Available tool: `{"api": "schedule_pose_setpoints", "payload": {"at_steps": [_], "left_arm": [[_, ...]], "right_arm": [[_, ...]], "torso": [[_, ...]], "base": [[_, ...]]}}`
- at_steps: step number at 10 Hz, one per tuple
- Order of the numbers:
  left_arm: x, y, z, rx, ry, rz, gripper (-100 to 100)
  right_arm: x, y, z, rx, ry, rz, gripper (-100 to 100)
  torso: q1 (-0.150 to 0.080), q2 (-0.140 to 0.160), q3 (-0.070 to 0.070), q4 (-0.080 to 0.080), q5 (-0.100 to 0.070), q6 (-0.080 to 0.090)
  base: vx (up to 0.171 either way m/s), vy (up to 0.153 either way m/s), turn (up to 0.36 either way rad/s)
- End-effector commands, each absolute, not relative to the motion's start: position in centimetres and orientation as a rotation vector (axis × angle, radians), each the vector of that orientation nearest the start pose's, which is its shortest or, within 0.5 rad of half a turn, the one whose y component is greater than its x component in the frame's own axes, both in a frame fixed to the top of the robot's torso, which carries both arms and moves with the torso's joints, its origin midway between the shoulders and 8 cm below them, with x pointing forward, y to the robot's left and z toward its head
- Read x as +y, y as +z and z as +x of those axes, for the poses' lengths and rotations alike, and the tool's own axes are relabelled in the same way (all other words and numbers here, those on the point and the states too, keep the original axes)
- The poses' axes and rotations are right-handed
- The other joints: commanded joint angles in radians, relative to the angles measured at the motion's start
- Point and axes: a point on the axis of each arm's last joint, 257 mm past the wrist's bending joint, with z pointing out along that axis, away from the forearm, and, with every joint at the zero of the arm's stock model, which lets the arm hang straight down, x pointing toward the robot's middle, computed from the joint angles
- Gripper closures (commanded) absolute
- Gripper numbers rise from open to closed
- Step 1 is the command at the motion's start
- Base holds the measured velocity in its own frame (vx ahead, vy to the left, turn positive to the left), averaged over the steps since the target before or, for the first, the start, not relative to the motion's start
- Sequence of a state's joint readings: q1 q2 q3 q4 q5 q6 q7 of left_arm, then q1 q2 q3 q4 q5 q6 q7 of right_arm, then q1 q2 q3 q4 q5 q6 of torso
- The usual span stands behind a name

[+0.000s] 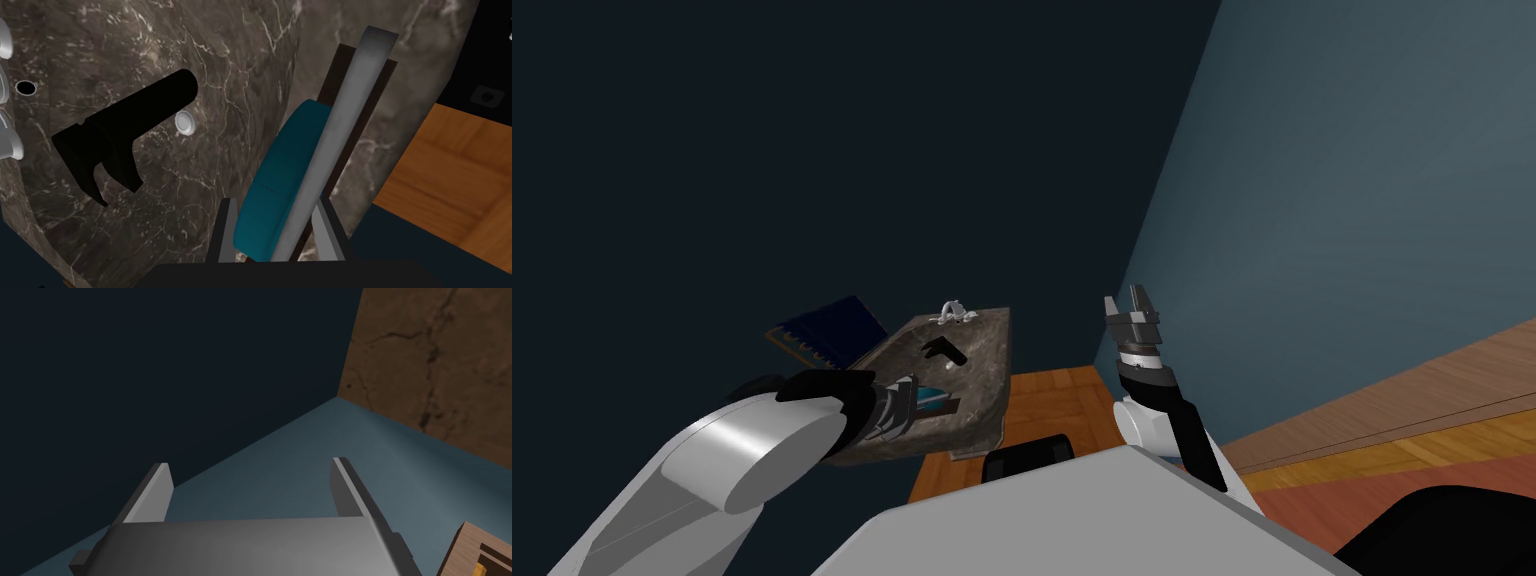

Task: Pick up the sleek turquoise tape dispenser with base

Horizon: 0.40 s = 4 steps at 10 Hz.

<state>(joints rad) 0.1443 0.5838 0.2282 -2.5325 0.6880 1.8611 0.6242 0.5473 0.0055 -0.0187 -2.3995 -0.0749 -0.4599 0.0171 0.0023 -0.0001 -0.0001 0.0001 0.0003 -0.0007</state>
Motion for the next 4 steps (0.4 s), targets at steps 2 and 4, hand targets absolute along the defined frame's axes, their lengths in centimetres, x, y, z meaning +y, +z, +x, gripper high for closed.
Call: {"api": "schedule_pose_setpoints", "payload": {"at_steps": [2,4], "left_arm": [[30.12,-21.01,29.00,1.707,-0.559,-2.250,100],[30.29,-21.15,29.22,1.704,-0.559,-2.251,0]], "right_arm": [[-29.43,5.54,32.00,0.541,1.309,0.665,0],[-29.43,5.54,32.00,0.541,1.309,0.665,0]], "torso": [[0.000,0.000,0.000,0.000,0.000,0.000],[0.000,0.000,0.000,0.000,0.000,0.000]], "base": [[0.029,0.022,0.023],[0.005,0.005,0.003]]}}
